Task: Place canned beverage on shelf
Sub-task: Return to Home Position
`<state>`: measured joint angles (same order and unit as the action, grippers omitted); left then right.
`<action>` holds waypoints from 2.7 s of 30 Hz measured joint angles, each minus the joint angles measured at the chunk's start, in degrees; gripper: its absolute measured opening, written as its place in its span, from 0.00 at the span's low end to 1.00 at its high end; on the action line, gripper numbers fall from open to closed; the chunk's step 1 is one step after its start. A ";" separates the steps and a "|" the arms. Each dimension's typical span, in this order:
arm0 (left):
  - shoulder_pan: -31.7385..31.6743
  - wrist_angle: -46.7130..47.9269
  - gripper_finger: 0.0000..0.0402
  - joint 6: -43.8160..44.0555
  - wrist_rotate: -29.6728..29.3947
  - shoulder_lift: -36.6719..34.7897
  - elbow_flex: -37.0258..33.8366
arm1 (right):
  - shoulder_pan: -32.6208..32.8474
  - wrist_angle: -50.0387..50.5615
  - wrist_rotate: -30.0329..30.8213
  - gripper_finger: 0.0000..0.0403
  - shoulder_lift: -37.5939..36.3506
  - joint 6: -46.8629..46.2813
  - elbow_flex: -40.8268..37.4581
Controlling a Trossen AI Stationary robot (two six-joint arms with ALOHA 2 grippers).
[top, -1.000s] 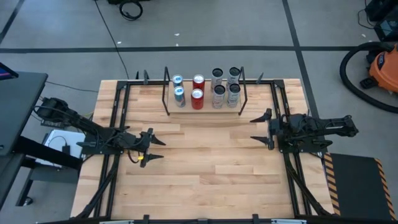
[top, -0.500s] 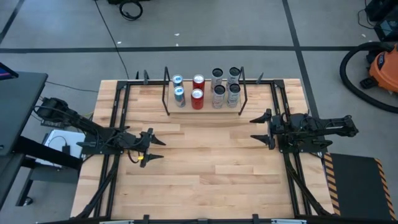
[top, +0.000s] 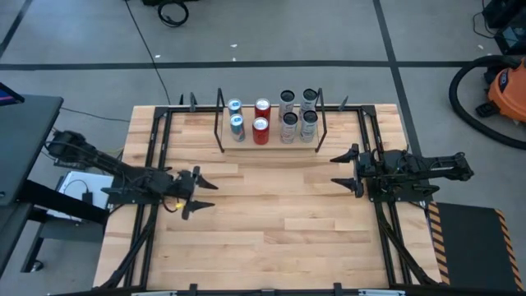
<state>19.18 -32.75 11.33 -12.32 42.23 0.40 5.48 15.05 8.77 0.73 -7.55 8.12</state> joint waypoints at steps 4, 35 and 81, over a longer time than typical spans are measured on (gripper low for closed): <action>0.00 0.03 0.72 0.00 0.00 -4.40 0.00 | 0.01 0.02 0.01 0.89 -0.06 0.00 0.00; -13.40 1.30 0.72 -0.01 -0.04 -28.24 -0.02 | -3.76 -2.50 0.08 0.89 -0.59 0.01 -0.86; -13.92 20.74 0.72 0.00 0.08 -42.30 -0.04 | -3.76 -21.44 0.09 0.89 -0.59 0.16 -7.74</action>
<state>5.26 -12.02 11.33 -12.23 -0.07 0.36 1.72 -6.39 8.86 0.14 -7.39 0.38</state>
